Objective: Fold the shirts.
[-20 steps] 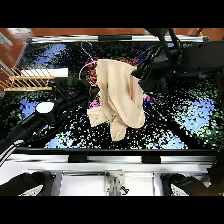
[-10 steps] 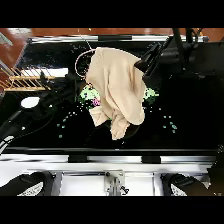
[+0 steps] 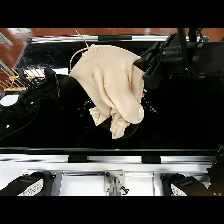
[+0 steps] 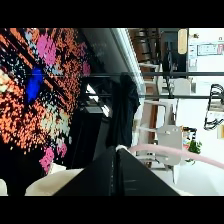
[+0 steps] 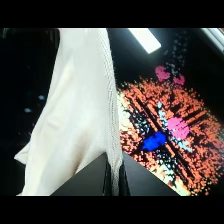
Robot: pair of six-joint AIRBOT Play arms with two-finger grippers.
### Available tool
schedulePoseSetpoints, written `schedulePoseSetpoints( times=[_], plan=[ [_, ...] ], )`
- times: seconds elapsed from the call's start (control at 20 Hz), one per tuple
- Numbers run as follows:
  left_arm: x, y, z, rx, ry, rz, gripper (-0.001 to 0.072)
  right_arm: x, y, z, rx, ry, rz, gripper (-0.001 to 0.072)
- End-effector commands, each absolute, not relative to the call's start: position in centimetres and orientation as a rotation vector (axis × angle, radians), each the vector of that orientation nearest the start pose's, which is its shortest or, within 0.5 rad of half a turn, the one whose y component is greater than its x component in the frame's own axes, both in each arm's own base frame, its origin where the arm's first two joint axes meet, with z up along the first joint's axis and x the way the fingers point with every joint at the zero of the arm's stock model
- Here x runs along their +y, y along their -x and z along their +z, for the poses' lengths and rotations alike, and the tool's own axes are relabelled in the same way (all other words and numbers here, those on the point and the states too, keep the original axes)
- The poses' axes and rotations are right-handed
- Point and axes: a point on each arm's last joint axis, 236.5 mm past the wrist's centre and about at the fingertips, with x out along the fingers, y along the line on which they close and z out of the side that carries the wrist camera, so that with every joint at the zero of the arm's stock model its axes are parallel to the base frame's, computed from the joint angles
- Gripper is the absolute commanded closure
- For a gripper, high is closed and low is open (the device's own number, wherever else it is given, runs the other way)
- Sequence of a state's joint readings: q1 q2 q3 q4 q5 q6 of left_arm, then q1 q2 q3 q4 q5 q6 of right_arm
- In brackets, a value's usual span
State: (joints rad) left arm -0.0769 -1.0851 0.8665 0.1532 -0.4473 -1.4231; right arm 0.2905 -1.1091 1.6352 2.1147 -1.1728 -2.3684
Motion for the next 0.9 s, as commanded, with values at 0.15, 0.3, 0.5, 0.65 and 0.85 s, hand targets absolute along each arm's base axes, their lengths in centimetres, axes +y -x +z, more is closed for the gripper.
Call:
schedulePoseSetpoints(
  times=[0.15, 0.3, 0.5, 0.65, 0.85],
  plan=[
    [-15.1, -43.7, 13.5, 0.668, 1.205, -0.330, 0.0669, 23.0, -36.1, 31.9, 0.278, 0.428, 0.901, 0.0651],
    [-14.8, -44.1, 13.1, 0.664, 1.209, -0.312, 0.0669, 23.2, -35.8, 31.9, 0.281, 0.421, 0.913, 0.0651],
    [-17.0, -43.6, 12.1, 0.718, 1.207, -0.339, 0.0669, 23.5, -35.7, 32.2, 0.271, 0.402, 0.924, 0.0651],
    [-18.9, -43.3, 11.7, 0.727, 1.191, -0.349, 0.0669, 24.0, -35.4, 32.7, 0.257, 0.375, 0.944, 0.0651],
    [-17.8, -44.6, 11.1, 0.685, 1.199, -0.284, 0.0669, 24.6, -34.5, 32.8, 0.265, 0.348, 0.985, 0.0651]
  ],
)
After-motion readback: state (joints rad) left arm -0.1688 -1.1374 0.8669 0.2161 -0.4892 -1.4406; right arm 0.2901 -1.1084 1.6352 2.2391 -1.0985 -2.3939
